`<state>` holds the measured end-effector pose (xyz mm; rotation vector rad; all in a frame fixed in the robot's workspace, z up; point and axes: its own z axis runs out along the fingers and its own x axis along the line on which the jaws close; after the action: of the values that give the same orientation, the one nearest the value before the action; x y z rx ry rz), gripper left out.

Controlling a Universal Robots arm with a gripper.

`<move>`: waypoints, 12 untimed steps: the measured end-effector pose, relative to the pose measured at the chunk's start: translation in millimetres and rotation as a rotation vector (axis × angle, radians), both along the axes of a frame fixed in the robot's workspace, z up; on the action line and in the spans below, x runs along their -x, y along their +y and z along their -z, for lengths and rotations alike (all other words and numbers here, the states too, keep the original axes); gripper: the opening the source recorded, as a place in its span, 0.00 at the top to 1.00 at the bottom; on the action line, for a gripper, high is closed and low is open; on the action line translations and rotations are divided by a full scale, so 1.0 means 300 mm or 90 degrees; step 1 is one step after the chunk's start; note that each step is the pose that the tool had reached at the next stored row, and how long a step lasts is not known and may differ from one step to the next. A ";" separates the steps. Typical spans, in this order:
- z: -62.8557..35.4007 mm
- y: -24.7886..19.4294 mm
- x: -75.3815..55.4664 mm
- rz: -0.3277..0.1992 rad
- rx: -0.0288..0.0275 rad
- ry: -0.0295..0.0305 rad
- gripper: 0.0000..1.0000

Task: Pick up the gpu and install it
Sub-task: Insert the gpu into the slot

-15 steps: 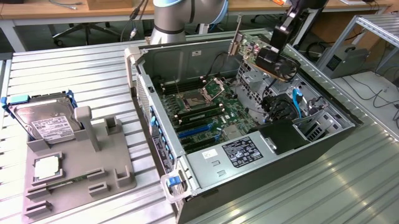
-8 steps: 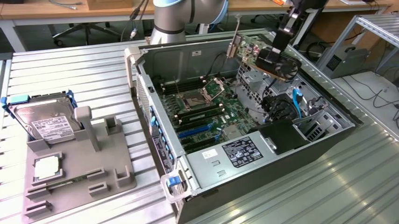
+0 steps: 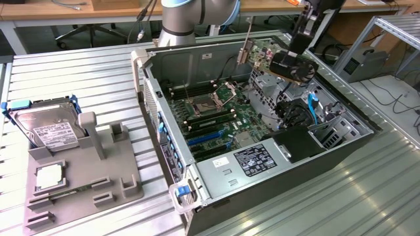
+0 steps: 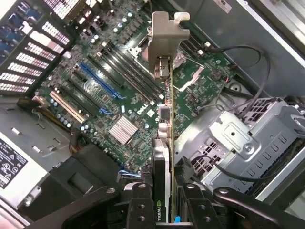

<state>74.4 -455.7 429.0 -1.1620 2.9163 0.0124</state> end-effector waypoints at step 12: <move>0.000 0.001 0.000 -0.158 0.0139 0.0000 0.73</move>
<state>74.4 -455.2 429.0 -1.5191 2.7575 -0.0190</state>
